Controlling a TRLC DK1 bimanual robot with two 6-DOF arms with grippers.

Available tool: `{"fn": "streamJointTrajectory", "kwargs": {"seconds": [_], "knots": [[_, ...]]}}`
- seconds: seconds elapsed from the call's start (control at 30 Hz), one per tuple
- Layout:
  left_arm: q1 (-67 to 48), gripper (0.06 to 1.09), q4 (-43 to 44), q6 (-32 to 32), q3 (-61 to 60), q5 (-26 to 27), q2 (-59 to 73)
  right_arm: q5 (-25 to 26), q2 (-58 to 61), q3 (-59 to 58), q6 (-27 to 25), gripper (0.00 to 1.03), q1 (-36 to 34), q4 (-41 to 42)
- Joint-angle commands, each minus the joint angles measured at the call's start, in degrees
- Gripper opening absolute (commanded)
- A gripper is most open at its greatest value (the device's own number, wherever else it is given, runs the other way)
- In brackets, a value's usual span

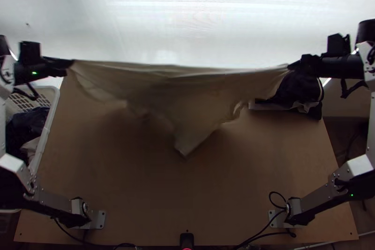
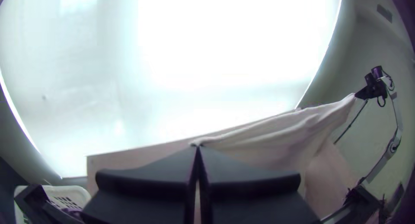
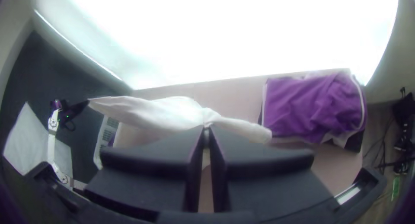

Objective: Fold the t-shirt

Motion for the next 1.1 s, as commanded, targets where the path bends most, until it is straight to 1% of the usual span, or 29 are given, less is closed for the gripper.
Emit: {"fn": "streamJointTrajectory", "kwargs": {"seconds": [0.0, 0.13, 0.23, 0.3, 0.37, 0.47, 0.53, 0.6, 0.67, 0.77, 0.87, 0.97, 1.07], "knots": [[7.38, 0.09, 5.42, -4.35, 1.11, 1.77, -12.69, 1.67, -6.12, 6.94, 3.16, 0.03, 0.04, 8.83], [10.10, 0.09, 4.89, -4.35, -1.35, 2.82, -18.14, 1.58, -10.07, 6.85, 3.33, 0.03, 0.21, 10.06], [11.60, 0.09, 2.43, -3.20, -2.84, 3.26, -21.65, 0.88, -11.48, 7.12, 3.95, 0.03, 1.44, 8.04], [12.92, 0.09, -1.08, -1.36, -2.84, 4.14, -22.97, -2.55, -11.48, 6.85, 5.62, 0.03, 1.44, 4.35], [13.71, 0.09, -4.60, 0.57, -2.84, 4.14, -24.29, -6.51, -11.48, 5.88, 5.71, 0.03, 1.44, -0.14], [14.06, 0.09, -11.72, 5.58, -2.84, 4.14, -25.25, -11.25, -10.86, 5.09, 4.56, 0.03, 1.18, -5.76], [13.36, 0.09, -17.96, 10.51, -2.49, 4.40, -25.52, -13.98, -10.86, 3.86, 4.47, 0.03, 1.18, -7.96], [11.69, 0.09, -27.89, 17.54, -1.70, 4.31, -24.38, -14.86, -10.69, 2.11, 4.47, 0.03, 2.06, -11.21], [8.79, 0.09, -36.24, 21.58, -2.23, 3.52, -22.62, -14.86, -10.95, -2.73, 4.56, 0.03, 3.90, -12.62], [6.76, 0.09, -35.89, 22.20, -10.05, 1.77, -23.50, -14.77, -10.78, -12.75, 4.39, 0.03, 4.25, -14.46], [3.86, 0.09, -35.45, 24.13, -17.96, -1.05, -23.85, -14.42, -10.16, -21.10, 4.12, 0.03, 2.59, -14.55], [2.46, 0.09, -34.83, 26.24, -23.94, -1.93, -20.95, -13.10, -8.67, -23.47, 3.51, 0.03, 1.44, -14.55], [1.58, 0.09, -31.58, 25.89, -26.66, -3.42, -15.15, -12.75, -5.15, -20.92, 3.16, 0.03, 0.12, -14.29]]}}
